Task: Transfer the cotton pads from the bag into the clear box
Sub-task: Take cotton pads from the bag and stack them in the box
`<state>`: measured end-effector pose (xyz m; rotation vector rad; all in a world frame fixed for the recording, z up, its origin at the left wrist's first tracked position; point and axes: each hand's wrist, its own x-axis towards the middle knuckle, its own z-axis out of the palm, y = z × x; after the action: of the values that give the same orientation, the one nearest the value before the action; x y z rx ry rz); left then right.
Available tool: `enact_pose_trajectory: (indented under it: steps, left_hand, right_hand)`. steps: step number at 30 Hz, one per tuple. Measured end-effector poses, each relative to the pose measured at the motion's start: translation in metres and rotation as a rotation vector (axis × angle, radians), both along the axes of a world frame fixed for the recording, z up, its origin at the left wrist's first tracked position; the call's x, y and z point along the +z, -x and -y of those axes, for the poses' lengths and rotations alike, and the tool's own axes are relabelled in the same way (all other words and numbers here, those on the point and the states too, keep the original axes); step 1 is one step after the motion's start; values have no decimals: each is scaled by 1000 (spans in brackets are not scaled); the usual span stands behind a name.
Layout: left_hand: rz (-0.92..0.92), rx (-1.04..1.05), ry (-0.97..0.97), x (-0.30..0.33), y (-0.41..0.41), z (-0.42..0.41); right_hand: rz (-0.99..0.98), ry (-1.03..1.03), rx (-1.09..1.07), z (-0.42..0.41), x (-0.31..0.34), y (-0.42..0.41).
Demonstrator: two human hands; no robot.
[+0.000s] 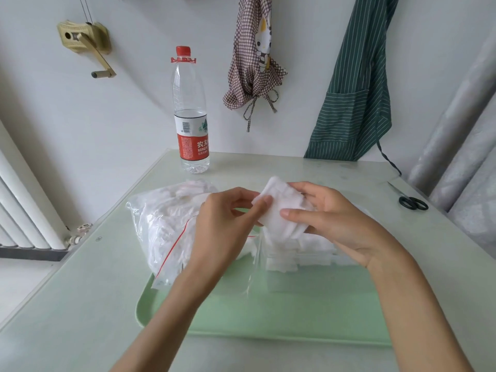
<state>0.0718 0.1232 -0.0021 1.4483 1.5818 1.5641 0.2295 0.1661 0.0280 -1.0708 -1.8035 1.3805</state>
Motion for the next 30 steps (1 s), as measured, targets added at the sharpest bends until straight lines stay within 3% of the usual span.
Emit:
enact_pose_trajectory:
  steps: [4, 9, 13, 18, 25, 30]
  left_hand:
    - [39, 8, 42, -1, -3, -6]
    - [70, -6, 63, 4, -4, -18]
    - [-187, 162, -150, 9, -14, -16]
    - [-315, 100, -82, 7, -19, -15]
    - [-386, 2, -69, 4, -15, -16]
    - [-450, 53, -35, 8, -21, -10]
  right_hand:
    - [-190, 16, -225, -9, -7, 2]
    - [-363, 105, -277, -12, -10, -2]
    - [-412, 126, -338, -17, -10, -6]
    - [-518, 266, -249, -16, -8, -3]
    - [-451, 287, -258, -17, -6, -7]
    - [-485, 307, -236, -18, -9, -11]
